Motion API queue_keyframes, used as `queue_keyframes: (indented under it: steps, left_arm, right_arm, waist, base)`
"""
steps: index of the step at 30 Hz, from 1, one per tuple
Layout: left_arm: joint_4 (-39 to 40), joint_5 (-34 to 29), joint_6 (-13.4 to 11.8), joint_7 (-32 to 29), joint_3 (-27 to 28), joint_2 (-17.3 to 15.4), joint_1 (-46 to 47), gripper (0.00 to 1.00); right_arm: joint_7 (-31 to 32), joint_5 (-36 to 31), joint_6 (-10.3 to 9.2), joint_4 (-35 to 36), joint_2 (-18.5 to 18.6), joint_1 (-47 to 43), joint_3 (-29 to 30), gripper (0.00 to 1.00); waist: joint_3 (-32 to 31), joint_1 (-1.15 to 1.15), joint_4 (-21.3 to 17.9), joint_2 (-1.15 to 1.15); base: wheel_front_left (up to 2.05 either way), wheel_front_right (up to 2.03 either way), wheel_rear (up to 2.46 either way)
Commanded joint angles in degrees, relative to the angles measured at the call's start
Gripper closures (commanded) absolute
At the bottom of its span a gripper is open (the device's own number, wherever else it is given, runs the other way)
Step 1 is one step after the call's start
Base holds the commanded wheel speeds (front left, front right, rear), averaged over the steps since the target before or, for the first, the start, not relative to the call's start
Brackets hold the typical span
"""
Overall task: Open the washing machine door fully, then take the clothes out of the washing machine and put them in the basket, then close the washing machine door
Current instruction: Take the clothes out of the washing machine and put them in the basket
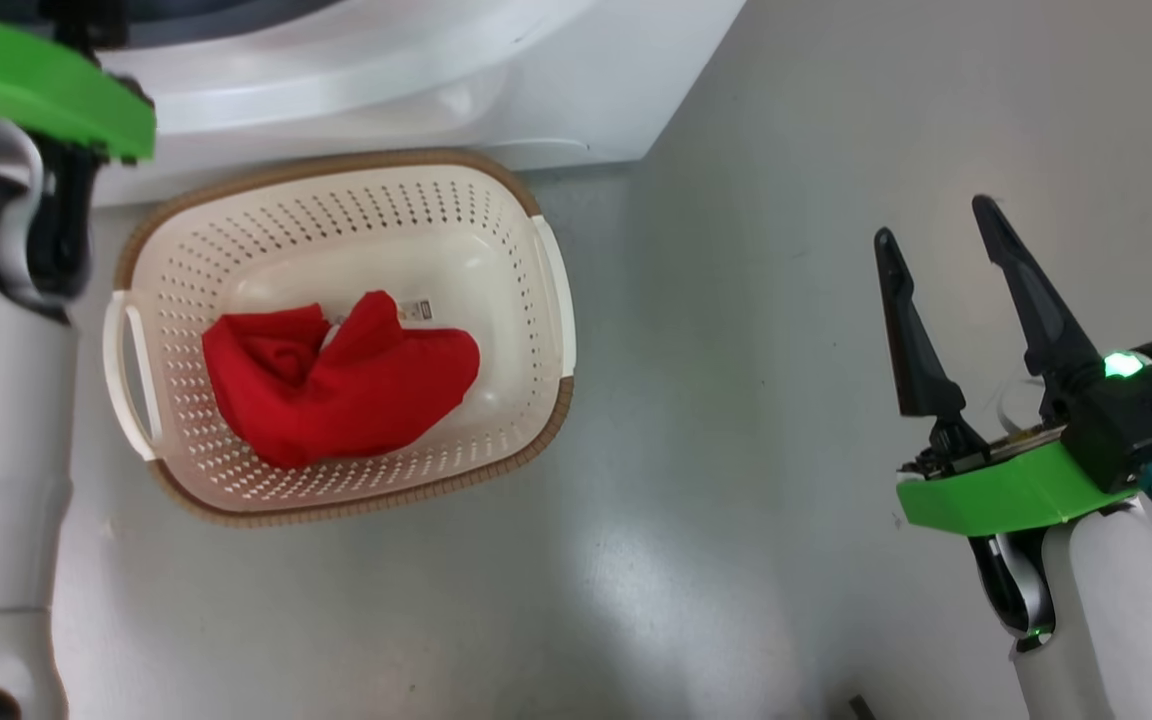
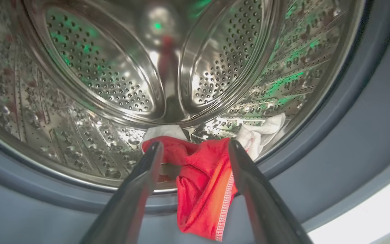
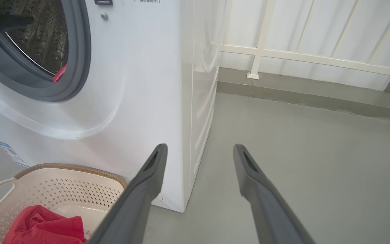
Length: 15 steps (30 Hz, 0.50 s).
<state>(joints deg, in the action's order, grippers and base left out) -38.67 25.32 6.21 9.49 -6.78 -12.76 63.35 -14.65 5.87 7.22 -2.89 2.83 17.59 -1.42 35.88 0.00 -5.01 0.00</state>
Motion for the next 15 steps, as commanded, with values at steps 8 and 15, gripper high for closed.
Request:
queue_keyframes:
  steps: [8, 15]
  left_arm:
    - [-4.97, 5.86, 1.21, -8.26, -2.20, -2.95, 6.84, 0.00]
    - [-5.36, 10.76, 1.26, -15.71, -8.86, -4.21, 10.18, 0.00]
  right_arm:
    - [-0.35, -0.99, 0.26, 1.23, 0.05, 0.60, -2.24, 0.00]
    - [-0.35, -1.01, 0.26, 0.72, 0.05, 0.79, -2.49, 0.00]
  waist:
    - [1.31, 0.00, -0.87, 0.00]
    - [1.77, 0.00, -1.20, 0.00]
  base:
    - [0.00, 0.00, 0.00]
    - [0.00, 0.00, 0.00]
